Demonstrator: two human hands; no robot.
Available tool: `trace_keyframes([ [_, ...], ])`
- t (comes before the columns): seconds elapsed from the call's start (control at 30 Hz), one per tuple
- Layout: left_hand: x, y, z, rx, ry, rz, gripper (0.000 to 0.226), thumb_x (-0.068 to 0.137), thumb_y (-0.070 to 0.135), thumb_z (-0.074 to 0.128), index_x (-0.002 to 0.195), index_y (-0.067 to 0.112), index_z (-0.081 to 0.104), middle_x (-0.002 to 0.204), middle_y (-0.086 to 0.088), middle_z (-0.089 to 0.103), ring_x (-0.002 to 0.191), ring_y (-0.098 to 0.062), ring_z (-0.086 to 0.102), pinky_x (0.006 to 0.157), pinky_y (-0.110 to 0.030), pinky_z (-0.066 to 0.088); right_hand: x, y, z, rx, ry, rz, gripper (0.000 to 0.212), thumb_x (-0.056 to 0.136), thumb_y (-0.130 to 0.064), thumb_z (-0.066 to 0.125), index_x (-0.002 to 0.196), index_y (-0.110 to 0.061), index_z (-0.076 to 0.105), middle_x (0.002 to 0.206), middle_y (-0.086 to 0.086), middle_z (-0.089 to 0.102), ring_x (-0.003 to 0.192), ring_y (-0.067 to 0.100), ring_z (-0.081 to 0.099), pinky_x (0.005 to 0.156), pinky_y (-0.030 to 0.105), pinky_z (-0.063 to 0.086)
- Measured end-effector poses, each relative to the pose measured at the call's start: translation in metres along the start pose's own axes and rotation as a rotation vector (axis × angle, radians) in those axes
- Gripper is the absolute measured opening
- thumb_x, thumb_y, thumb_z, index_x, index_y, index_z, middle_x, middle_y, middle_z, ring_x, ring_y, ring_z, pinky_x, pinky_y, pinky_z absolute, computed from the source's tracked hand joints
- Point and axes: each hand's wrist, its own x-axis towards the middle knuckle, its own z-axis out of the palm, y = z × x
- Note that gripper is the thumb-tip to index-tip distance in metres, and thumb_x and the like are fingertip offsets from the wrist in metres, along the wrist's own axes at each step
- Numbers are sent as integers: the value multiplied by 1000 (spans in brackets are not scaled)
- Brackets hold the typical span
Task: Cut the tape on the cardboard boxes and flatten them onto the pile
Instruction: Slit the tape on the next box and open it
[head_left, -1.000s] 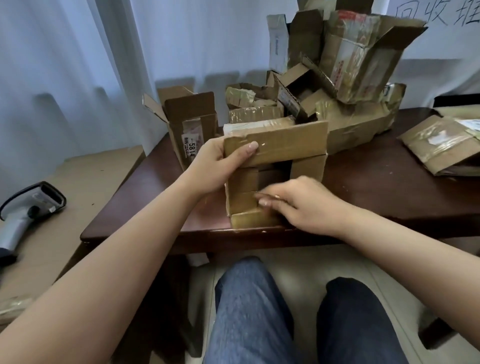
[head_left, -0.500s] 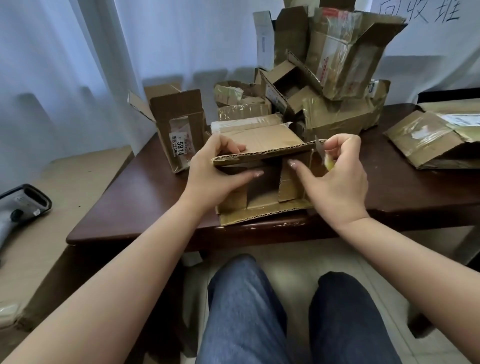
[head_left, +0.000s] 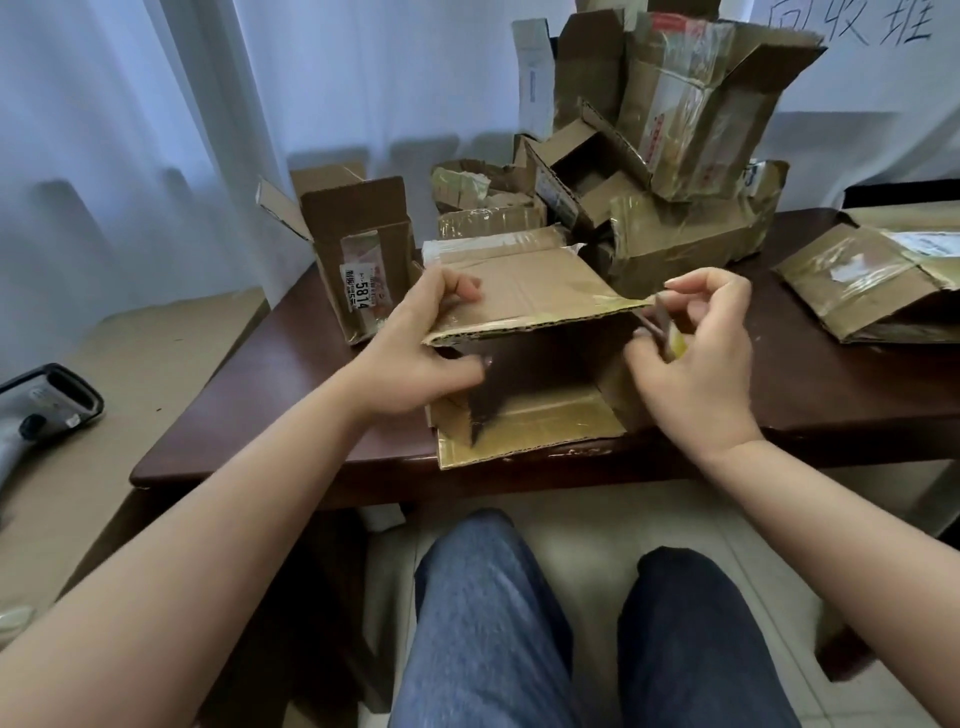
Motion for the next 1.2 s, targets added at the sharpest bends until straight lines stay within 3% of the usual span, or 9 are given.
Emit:
trace_keyframes([
  [0.2, -19, -2, -27, 7, -28, -75, 55, 66, 27, 57, 120, 22, 47, 134, -4, 47, 120, -18, 51, 96, -38, 48, 14, 23, -13, 238, -193, 65, 29, 77, -24, 62, 105, -20, 54, 78, -5, 66, 77, 12, 64, 73, 31, 51],
  [0.33, -25, 4, -34, 157, -78, -32, 56, 73, 7, 54, 129, 12, 49, 127, -5, 57, 119, -19, 54, 101, -46, 45, 26, 6, -13, 502, -231, 252, 25, 81, -29, 50, 95, -11, 59, 74, 12, 70, 43, 9, 44, 38, 14, 30],
  [0.47, -24, 15, -34, 201, -224, -15, 60, 72, 13, 52, 133, 16, 50, 134, 1, 55, 127, -13, 50, 108, -42, 40, 46, -3, -11, 387, -324, 477, 43, 89, -52, 56, 99, -11, 62, 91, 13, 65, 38, 3, 38, 34, 14, 25],
  [0.6, -19, 22, -30, 123, -421, -78, 66, 66, 30, 48, 131, 21, 55, 135, 3, 55, 128, -16, 49, 110, -43, 38, 51, 0, -16, 160, -439, 511, 39, 80, -36, 73, 109, -13, 62, 90, -4, 60, 60, -1, 53, 50, 12, 40],
  [0.77, -7, 17, -20, -52, -304, -148, 66, 65, 38, 44, 125, 16, 62, 128, 0, 62, 125, -12, 51, 110, -39, 36, 49, 16, -22, -20, -517, 464, 66, 76, -32, 78, 134, -12, 51, 114, 4, 51, 71, 6, 45, 38, 6, 33],
  [0.9, 1, 11, -3, -270, -215, -245, 65, 72, 45, 42, 128, 15, 60, 131, -5, 60, 125, -12, 52, 111, -37, 31, 52, 17, -23, -155, -584, 432, 65, 77, -35, 77, 133, -13, 52, 119, 4, 56, 101, 17, 54, 73, 24, 42],
  [0.97, 5, 10, 7, -79, -202, -249, 59, 86, 49, 45, 138, 22, 51, 141, -4, 50, 135, -4, 39, 116, -31, 24, 55, 17, -24, -239, -604, 394, 69, 75, -38, 79, 133, -15, 51, 119, 4, 58, 101, 18, 56, 81, 29, 45],
  [1.07, 7, 5, 22, 340, -378, -293, 77, 86, 70, 40, 152, 35, 19, 162, 8, 4, 148, -8, -2, 121, -42, 1, 57, 12, -25, -433, -599, 247, 76, 73, -52, 75, 139, -27, 45, 133, -1, 54, 117, 20, 52, 95, 38, 45],
  [1.2, 2, -6, 50, 648, -522, -300, 83, 81, 76, 18, 152, 38, -1, 161, 8, -13, 148, -15, -13, 119, -48, -2, 39, 13, -12, -756, -734, 150, 74, 75, -78, 49, 137, -35, 49, 139, -6, 50, 123, 21, 50, 84, 36, 45],
])
